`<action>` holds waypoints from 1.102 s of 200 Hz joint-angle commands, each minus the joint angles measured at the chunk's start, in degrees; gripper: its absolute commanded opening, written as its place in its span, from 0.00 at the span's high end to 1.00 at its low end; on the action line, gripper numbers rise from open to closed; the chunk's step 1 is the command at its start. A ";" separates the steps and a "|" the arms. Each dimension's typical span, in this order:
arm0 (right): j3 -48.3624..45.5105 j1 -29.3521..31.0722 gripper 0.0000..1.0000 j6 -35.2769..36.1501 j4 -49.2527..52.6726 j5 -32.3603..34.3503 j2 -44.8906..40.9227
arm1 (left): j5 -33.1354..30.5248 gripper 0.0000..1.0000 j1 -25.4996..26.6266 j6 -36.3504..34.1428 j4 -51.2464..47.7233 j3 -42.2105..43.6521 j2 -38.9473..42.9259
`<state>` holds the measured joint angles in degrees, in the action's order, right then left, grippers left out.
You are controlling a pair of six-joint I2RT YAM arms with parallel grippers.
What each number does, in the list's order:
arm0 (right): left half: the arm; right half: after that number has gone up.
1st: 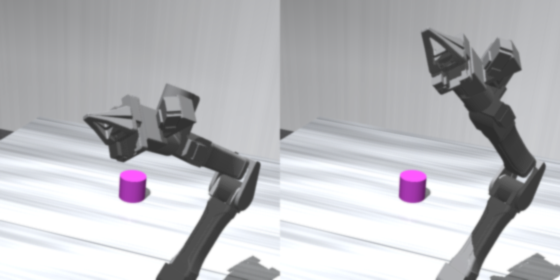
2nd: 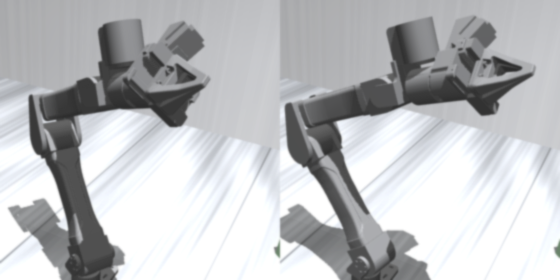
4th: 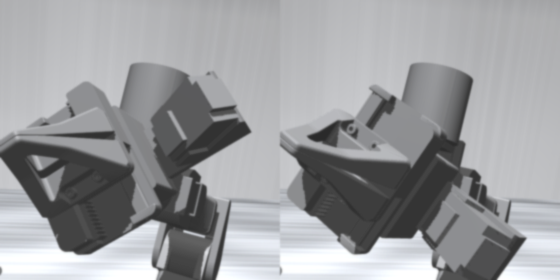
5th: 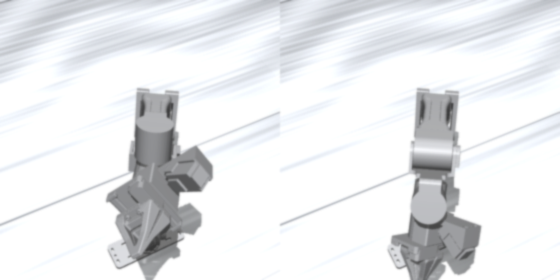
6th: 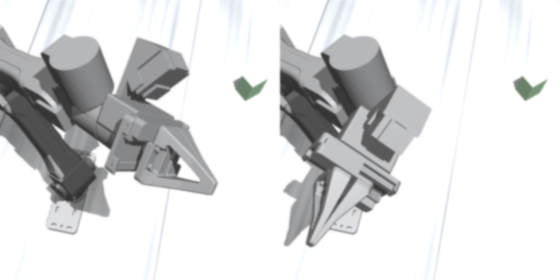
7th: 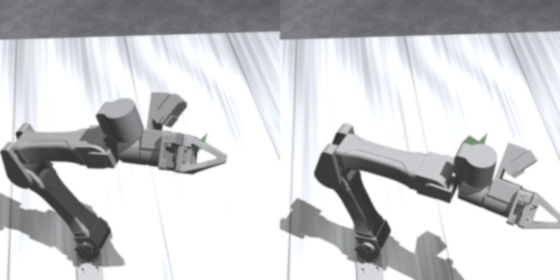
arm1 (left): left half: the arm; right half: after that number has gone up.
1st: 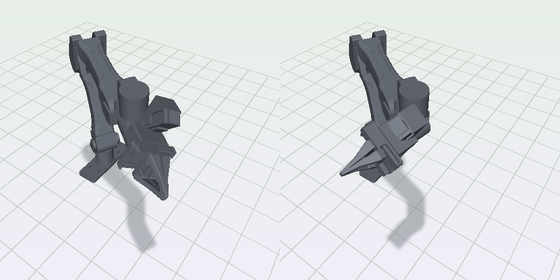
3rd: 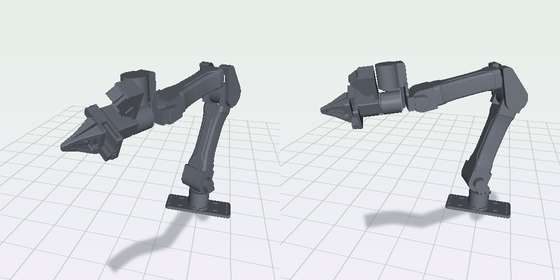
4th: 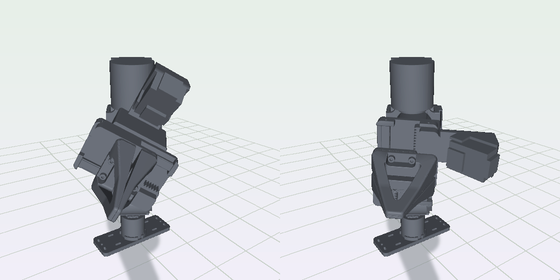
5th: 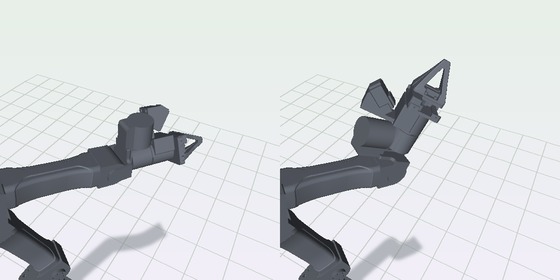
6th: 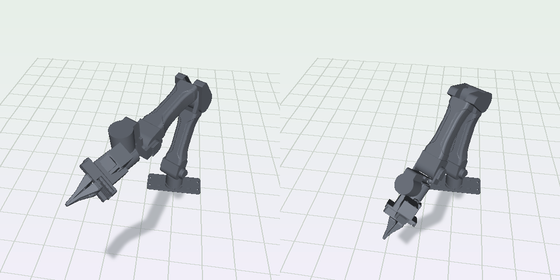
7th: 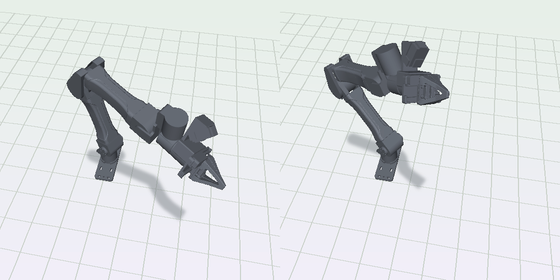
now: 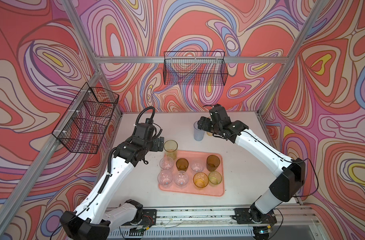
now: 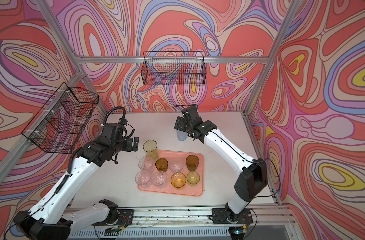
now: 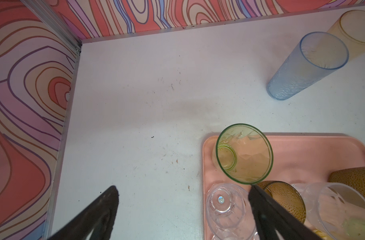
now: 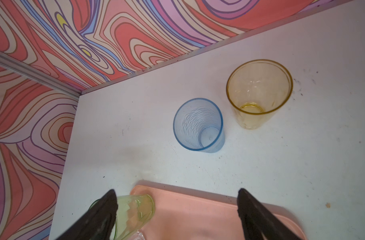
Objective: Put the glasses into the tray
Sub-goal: 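Reach the right gripper over the tall blue glass while the left gripper withdraws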
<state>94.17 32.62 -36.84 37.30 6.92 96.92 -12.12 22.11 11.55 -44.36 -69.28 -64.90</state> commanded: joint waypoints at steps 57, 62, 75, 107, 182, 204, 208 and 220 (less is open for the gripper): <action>17.09 -1.75 0.32 10.25 9.04 -7.23 15.11 | 2.55 0.00 -0.27 0.75 0.85 0.19 -1.22; 17.60 -1.85 0.32 10.57 9.09 -7.33 15.79 | 2.59 0.00 -0.26 0.83 0.85 0.27 -1.32; 19.30 -2.20 0.36 11.10 9.52 -7.53 17.48 | 3.23 0.00 -0.23 0.93 0.93 0.36 -1.29; 22.34 -2.64 0.43 13.23 10.35 -7.24 21.12 | 2.52 0.00 -0.31 0.67 0.53 0.55 -1.31; 24.72 -2.65 0.52 15.95 10.67 -5.34 25.96 | 2.32 0.00 -0.26 0.84 0.69 1.07 -1.60; 25.90 -2.65 0.55 16.30 11.21 -5.46 27.29 | 2.54 0.00 -0.26 0.84 0.55 0.98 -1.86; 26.09 -2.61 0.55 16.28 11.29 -5.42 27.44 | 2.51 0.00 -0.30 0.84 0.55 0.98 -1.87; 26.63 -2.61 0.56 16.37 11.56 -5.34 28.10 | 2.45 0.00 -0.25 0.93 0.50 1.06 -1.79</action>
<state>118.58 30.09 -21.50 47.97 0.67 123.39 -9.45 22.11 12.21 -44.03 -68.47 -66.43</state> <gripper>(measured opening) 0.449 0.998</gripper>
